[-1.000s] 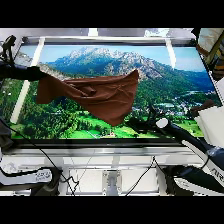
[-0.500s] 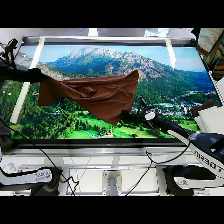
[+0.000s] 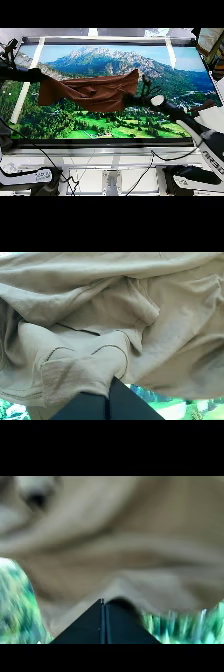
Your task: Fold the shirts.
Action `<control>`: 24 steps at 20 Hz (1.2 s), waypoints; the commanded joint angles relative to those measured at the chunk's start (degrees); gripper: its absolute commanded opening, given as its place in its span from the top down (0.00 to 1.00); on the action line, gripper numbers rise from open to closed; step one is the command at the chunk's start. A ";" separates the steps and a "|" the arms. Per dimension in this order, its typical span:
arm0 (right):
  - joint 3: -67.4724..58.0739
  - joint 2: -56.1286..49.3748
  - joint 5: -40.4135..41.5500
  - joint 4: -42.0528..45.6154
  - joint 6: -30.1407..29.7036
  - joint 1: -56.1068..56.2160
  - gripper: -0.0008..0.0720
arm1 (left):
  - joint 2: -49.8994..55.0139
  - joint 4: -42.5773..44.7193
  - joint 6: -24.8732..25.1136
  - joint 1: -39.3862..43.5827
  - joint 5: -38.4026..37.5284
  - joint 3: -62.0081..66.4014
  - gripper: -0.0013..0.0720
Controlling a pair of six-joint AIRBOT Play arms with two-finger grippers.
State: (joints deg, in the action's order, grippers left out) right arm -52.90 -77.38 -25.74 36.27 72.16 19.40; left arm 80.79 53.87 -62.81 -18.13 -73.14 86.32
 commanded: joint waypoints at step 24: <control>-5.68 -2.40 19.67 10.23 1.29 13.22 0.92 | 0.02 0.15 -0.63 -0.07 0.94 -0.02 0.96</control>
State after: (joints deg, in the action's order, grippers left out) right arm -58.57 -79.68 -14.85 41.25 73.89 32.75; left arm 80.79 53.89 -63.51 -18.13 -72.27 86.32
